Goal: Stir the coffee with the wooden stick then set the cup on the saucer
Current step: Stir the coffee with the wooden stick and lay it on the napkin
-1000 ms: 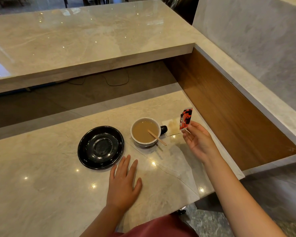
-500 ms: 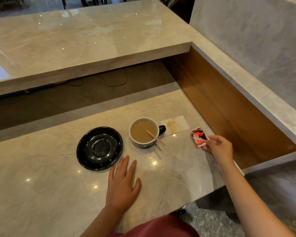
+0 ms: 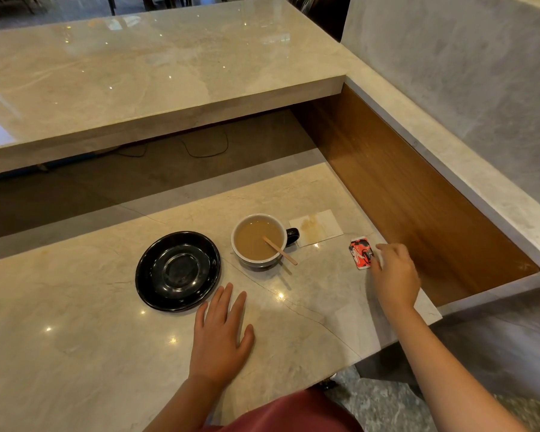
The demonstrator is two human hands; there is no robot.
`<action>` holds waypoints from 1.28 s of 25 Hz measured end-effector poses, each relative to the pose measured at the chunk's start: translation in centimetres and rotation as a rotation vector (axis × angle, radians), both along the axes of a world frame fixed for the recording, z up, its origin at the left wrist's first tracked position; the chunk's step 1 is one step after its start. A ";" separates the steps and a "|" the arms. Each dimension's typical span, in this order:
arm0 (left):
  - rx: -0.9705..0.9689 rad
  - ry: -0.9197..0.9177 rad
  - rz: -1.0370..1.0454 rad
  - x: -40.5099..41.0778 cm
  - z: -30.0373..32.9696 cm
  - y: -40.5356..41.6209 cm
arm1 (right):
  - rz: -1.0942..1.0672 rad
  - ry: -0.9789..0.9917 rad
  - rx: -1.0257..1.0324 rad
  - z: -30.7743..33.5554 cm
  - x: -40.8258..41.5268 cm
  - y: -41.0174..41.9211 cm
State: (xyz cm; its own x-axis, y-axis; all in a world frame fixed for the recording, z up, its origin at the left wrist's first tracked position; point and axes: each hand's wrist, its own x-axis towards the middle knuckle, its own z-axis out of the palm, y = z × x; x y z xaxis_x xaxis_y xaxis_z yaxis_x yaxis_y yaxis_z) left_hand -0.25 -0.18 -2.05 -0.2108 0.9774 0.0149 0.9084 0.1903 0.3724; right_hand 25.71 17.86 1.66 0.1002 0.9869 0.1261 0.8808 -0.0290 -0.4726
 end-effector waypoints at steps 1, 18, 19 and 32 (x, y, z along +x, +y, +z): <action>0.001 0.001 0.000 0.0 0.0 0.0 | 0.114 -0.064 0.044 0.0 -0.2 -0.3; 0.004 0.015 -0.004 -0.2 -0.4 0.0 | 0.691 0.044 0.074 2.7 -5.9 -3.8; 0.007 0.019 -0.009 -0.2 -0.4 0.0 | 0.752 0.043 0.084 3.0 -6.9 -4.2; 0.023 0.022 -0.007 -0.3 -0.7 -0.2 | 0.462 0.580 0.094 6.6 -13.9 -2.2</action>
